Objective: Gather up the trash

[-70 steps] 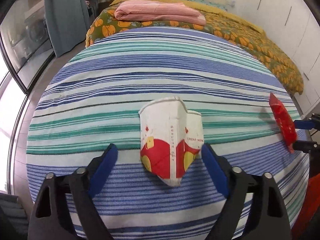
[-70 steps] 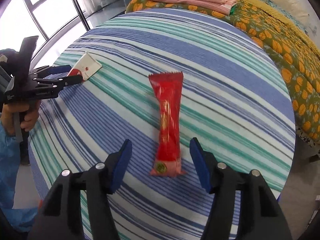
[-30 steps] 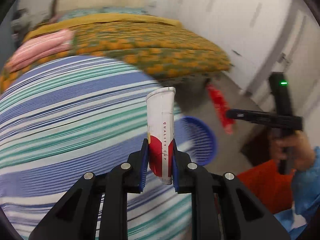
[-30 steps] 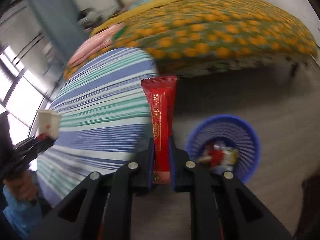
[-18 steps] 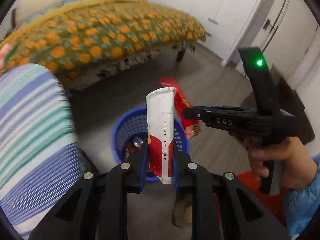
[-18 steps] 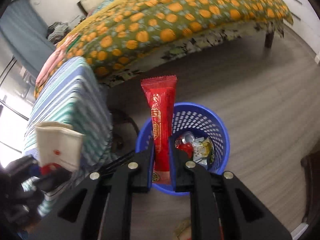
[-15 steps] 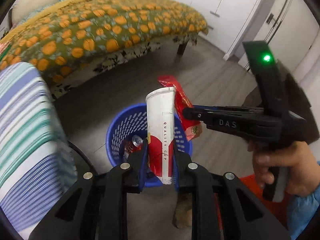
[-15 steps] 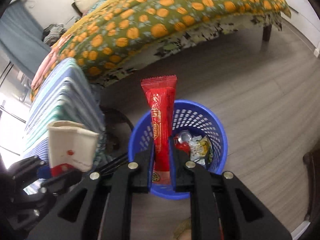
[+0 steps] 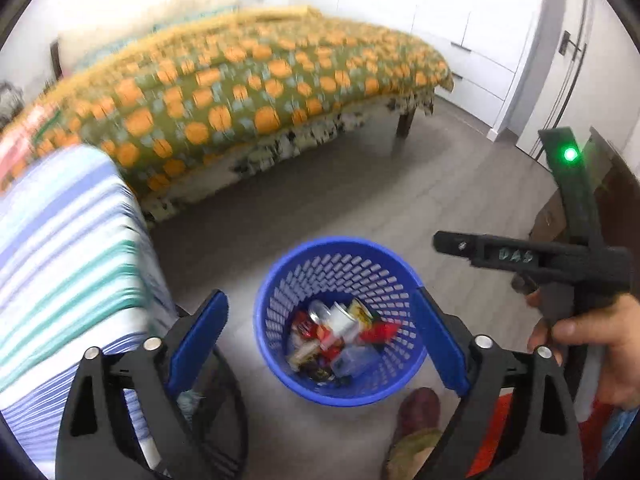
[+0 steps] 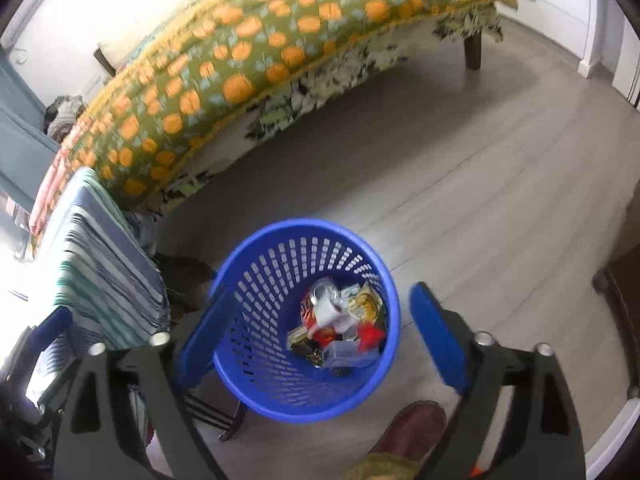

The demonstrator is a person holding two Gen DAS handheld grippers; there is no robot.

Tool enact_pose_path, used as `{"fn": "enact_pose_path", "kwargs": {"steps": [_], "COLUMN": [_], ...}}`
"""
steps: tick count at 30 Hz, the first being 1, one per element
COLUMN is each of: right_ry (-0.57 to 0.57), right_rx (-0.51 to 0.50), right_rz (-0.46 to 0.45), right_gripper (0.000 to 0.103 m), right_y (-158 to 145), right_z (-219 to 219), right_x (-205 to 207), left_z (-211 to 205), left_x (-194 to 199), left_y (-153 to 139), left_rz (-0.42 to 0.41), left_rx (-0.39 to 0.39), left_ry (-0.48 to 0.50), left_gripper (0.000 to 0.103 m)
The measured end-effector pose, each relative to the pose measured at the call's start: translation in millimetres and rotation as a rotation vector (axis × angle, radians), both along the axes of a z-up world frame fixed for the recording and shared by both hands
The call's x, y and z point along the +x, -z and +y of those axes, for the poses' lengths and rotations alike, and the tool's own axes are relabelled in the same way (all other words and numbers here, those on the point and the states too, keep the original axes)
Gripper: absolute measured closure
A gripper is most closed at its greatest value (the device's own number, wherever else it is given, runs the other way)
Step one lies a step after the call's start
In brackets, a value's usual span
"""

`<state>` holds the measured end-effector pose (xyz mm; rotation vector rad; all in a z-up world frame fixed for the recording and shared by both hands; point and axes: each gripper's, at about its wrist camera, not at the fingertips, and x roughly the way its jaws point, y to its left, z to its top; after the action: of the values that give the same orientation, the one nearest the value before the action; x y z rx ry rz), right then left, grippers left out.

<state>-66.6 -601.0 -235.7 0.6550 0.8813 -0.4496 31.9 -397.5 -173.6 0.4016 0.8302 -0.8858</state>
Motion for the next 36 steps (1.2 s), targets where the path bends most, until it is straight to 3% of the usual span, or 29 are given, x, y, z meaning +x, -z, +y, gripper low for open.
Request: {"fn": "enact_pose_path", "kwargs": {"steps": [1, 5, 10, 13, 16, 23, 36], "right_ry": [0.002, 0.018, 0.039, 0.068, 0.088, 0.068, 0.024], "right_rx": [-0.010, -0.103, -0.299, -0.225, -0.257, -0.299, -0.261], "right_rz": [-0.012, -0.034, -0.055, -0.105, -0.154, -0.098, 0.004], "right_gripper": [0.005, 0.004, 0.004, 0.004, 0.005, 0.005, 0.005], "right_y": [-8, -45, -82, -90, -104, -109, -89], "right_z": [4, 33, 83, 94, 99, 121, 147], "right_x": [-6, -41, -85, -104, -119, -126, -127], "left_z": [7, 33, 60, 70, 72, 73, 69], "left_x": [-9, -40, -73, -82, -84, -75, -77], "left_y": [-9, -32, -52, -60, -62, -52, -38], "left_rz": [-0.026, -0.030, -0.120, -0.115, -0.109, -0.022, 0.004], "left_rx": [-0.016, -0.058, -0.065, -0.070, -0.062, -0.003, 0.038], "left_ry": [0.005, 0.040, -0.002, -0.027, -0.057, -0.097, -0.098], "left_gripper": [0.007, 0.005, 0.005, 0.005, 0.005, 0.005, 0.005]}}
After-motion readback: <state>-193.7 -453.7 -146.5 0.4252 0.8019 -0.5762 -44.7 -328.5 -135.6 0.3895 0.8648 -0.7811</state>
